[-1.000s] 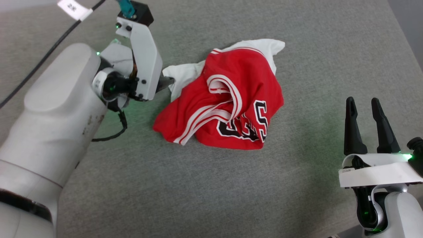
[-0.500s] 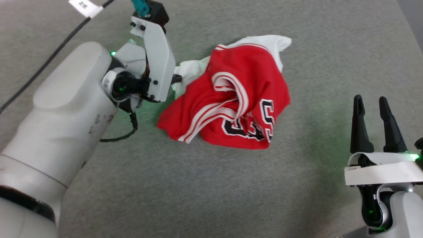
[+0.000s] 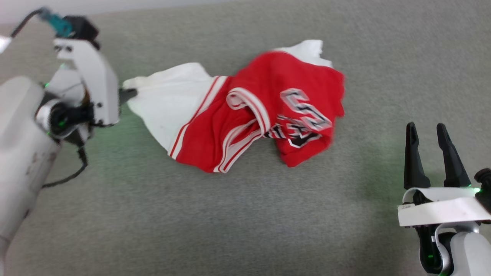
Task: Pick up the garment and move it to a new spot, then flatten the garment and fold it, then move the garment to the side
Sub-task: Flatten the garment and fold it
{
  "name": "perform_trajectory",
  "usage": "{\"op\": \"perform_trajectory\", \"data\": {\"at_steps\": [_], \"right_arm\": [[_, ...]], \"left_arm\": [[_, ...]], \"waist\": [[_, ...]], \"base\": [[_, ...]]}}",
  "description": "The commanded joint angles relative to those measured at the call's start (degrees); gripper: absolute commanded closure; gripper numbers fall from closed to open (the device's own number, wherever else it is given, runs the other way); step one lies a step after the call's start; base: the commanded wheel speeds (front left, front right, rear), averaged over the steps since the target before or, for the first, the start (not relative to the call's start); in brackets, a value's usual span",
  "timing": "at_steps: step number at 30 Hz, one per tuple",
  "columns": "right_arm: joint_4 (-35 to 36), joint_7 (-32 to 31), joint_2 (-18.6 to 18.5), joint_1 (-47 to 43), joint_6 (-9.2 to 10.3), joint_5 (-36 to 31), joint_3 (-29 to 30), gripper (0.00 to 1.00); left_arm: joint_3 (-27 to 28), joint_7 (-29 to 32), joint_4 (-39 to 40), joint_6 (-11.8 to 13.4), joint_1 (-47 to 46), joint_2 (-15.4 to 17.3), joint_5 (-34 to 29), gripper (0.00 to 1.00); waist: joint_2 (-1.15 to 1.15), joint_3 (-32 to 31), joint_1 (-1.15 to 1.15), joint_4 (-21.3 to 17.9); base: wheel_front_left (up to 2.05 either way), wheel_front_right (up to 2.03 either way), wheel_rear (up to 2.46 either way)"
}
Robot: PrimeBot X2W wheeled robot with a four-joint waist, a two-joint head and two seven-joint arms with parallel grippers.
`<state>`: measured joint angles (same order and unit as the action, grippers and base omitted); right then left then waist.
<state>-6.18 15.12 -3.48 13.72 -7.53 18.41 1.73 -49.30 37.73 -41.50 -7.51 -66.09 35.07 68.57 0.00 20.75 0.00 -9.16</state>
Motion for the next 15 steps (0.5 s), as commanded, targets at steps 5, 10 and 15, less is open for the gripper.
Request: {"op": "perform_trajectory", "data": {"at_steps": [5, 10, 15], "right_arm": [[0.0, 0.0, -0.8, -1.8, 0.08, -0.5, 0.4, 0.00], [-0.1, 0.0, -1.6, -2.3, 0.08, -0.6, -0.2, 0.00], [-0.5, 0.0, -2.9, -2.7, 0.08, -0.7, -0.8, 0.00]], "left_arm": [[0.9, -4.0, -0.2, 0.1, 4.9, 3.1, 0.9, 1.00], [-0.2, -8.3, -2.2, 0.4, 6.8, 4.0, -1.8, 1.00], [-1.7, -14.3, -5.0, 1.0, 7.4, 3.3, -5.9, 0.00]], "waist": [[0.00, -4.9, 0.00, 5.6], [0.00, -5.2, 0.00, 5.6], [0.00, -5.6, 0.00, 5.4]], "base": [[0.00, 0.00, 0.00], [0.00, 0.00, 0.00], [0.00, 0.00, 0.00]]}}
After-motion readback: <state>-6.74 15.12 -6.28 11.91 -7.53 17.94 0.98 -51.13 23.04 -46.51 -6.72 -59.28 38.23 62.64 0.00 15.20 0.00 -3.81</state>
